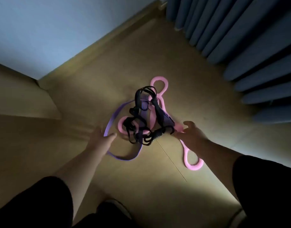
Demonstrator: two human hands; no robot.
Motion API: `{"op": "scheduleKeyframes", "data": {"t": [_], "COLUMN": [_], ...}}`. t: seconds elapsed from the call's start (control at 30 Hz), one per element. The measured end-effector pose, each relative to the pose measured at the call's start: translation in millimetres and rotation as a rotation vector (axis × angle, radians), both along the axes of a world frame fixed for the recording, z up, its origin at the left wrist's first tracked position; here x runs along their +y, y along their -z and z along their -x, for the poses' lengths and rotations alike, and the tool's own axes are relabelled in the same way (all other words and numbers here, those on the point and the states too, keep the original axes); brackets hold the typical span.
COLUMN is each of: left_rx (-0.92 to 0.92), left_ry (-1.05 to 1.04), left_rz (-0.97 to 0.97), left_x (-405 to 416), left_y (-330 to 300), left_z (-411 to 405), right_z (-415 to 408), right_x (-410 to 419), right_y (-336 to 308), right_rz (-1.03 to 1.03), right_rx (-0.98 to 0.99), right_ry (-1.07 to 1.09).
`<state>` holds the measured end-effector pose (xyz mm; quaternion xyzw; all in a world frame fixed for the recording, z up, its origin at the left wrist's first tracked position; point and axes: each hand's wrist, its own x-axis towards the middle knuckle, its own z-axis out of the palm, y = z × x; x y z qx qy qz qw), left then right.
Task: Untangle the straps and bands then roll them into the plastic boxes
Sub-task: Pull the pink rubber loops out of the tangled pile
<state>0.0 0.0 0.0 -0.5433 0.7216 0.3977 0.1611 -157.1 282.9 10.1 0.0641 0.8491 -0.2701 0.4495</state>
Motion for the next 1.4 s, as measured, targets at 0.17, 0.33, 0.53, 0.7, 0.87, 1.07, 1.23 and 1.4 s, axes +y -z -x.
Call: {"op": "scheduleKeyframes", "data": {"t": [0.17,0.33,0.53,0.7,0.87,1.07,1.23,1.4], "left_rx": [0.206,0.196,0.120,0.322,0.375,0.434,0.502,0.533], "left_ry": [-0.261,-0.252,-0.164,-0.001,0.160,0.182,0.232,0.291], "left_rz": [-0.380,-0.510,-0.436,-0.311,-0.237,-0.194,-0.149,-0.100], "left_x": [32,68,84,87,77,79,80,64], "left_y": [19,11,-14,-66,-149,-299,-457,-612], "left_z": [42,64,65,67,68,52,39,10], "right_z": [7,-4,-25,-19,-12,-19,-22,-34], "right_x": [-16,-38,-62,-69,-63,-52,-49,-53], "right_y": [17,-6,-34,-70,-141,-302,-459,-616], "right_rz": [0.072,0.183,0.207,0.271,0.329,0.366,0.415,0.474], "right_rx": [-0.012,-0.153,-0.072,-0.008,0.107,0.148,0.223,0.308], "right_ry": [0.115,0.016,-0.002,-0.056,-0.060,-0.078,-0.176,-0.355]}}
